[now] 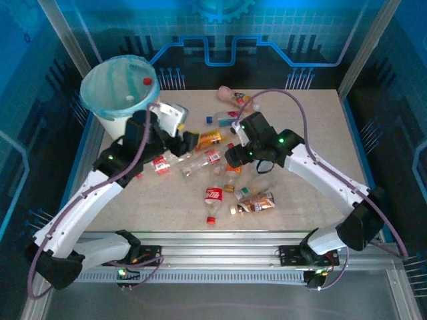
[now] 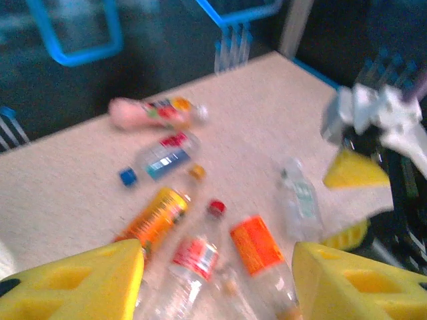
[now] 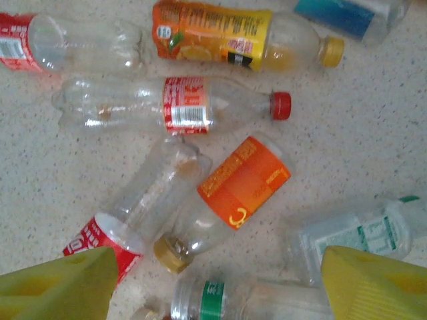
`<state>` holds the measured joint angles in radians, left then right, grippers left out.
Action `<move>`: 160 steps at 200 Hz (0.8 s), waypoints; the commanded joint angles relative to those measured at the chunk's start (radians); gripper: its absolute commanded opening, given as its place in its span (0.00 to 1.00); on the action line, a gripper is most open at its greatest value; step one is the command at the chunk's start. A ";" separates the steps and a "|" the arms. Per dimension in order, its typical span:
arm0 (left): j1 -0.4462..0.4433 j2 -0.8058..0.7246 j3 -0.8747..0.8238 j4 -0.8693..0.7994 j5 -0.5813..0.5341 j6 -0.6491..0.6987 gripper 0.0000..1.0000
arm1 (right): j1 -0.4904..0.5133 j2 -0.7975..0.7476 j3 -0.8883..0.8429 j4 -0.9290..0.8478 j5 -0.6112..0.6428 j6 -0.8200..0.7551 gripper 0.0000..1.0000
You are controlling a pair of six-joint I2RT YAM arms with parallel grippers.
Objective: Put the plastic bottles in the bin
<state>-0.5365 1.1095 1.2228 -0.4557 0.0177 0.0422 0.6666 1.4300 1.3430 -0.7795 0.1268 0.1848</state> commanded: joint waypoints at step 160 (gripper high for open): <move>-0.112 -0.663 -0.647 -0.199 0.283 0.752 0.95 | 0.148 0.034 -0.210 0.216 -0.277 -1.530 0.92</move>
<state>-0.6399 0.4885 0.6132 -0.6304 0.2790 0.7086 0.8047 1.3968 1.0489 -0.5133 -0.1173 -1.1790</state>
